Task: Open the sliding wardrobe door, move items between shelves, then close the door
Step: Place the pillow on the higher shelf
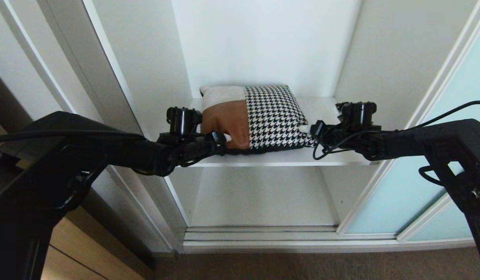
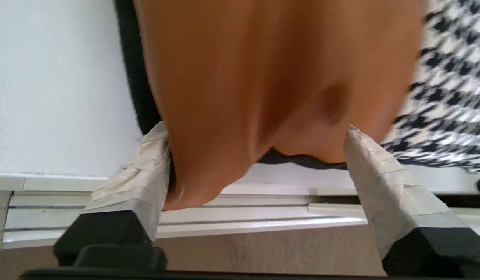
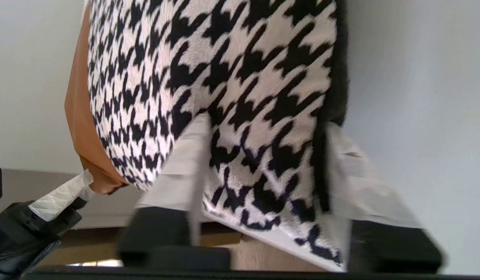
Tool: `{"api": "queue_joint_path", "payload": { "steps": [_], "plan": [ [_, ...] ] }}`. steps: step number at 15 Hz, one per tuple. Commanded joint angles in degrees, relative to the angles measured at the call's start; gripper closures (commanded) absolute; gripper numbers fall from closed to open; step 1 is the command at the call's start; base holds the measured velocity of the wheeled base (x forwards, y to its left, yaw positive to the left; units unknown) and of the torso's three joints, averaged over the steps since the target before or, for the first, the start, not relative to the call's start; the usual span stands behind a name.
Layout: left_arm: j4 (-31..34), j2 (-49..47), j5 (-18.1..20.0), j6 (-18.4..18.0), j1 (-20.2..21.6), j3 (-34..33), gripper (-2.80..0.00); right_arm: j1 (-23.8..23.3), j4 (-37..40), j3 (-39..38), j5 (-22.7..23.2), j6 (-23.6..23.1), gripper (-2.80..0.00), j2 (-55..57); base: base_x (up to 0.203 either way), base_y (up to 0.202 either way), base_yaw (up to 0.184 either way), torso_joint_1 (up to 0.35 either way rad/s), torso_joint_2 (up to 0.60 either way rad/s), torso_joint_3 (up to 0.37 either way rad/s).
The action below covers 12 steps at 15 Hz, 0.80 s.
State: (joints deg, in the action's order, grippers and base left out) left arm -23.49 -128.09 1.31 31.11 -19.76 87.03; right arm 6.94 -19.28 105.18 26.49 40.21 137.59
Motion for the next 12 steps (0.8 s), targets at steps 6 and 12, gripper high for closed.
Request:
{"api": "queue_joint_path", "payload": {
  "steps": [6, 12],
  "plan": [
    [-0.4, -0.3, -2.7, -1.8, 1.5, 3.1, -2.80, 0.7, -8.8, -13.6, 0.3, 0.0, -2.80, -7.4, 0.000, 0.000, 0.000, 0.000, 0.00, 0.000],
    [-7.1, -2.5, -8.3, -2.5, 1.8, 4.3, -2.80, 1.0, -13.3, -25.3, 1.3, -0.3, -2.80, -13.9, 0.000, 0.000, 0.000, 0.000, 0.00, 0.000]
  ]
}}
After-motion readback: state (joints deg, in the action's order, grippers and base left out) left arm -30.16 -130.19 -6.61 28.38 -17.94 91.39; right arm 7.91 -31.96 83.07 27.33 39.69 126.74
